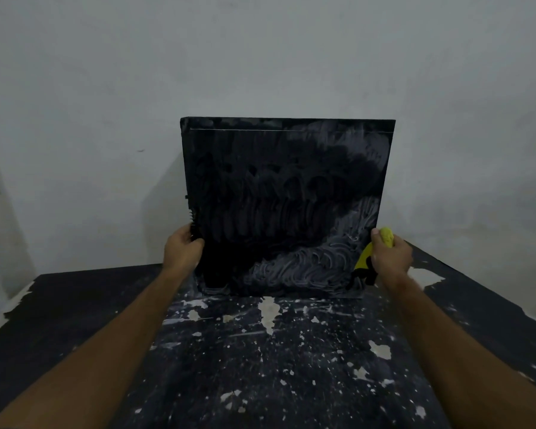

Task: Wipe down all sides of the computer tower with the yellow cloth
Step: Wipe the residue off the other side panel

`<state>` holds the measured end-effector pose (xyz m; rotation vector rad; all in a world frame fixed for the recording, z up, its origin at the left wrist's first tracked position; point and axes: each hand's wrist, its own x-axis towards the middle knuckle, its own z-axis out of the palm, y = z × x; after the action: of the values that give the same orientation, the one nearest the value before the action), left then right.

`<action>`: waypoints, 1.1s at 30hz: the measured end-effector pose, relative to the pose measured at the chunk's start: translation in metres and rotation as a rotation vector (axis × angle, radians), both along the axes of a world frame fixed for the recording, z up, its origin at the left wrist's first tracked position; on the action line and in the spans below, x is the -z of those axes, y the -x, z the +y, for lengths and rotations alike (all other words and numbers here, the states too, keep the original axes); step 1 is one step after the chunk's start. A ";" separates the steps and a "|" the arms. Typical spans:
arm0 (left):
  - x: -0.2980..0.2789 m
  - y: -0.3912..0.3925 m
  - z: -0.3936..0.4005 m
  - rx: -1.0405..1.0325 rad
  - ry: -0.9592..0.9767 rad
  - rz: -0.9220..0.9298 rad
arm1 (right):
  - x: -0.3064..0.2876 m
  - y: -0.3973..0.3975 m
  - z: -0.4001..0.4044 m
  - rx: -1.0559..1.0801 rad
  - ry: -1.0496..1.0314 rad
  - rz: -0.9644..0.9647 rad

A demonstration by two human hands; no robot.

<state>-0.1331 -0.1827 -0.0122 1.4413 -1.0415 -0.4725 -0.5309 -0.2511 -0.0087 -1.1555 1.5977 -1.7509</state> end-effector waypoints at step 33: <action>-0.022 0.000 0.191 -0.434 0.144 -0.151 | -0.008 -0.093 0.121 -0.209 0.157 0.042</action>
<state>-0.1336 0.0083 0.0103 1.5353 -0.8275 0.0235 -0.4379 -0.1298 -0.0008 -1.3873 1.3274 -1.7484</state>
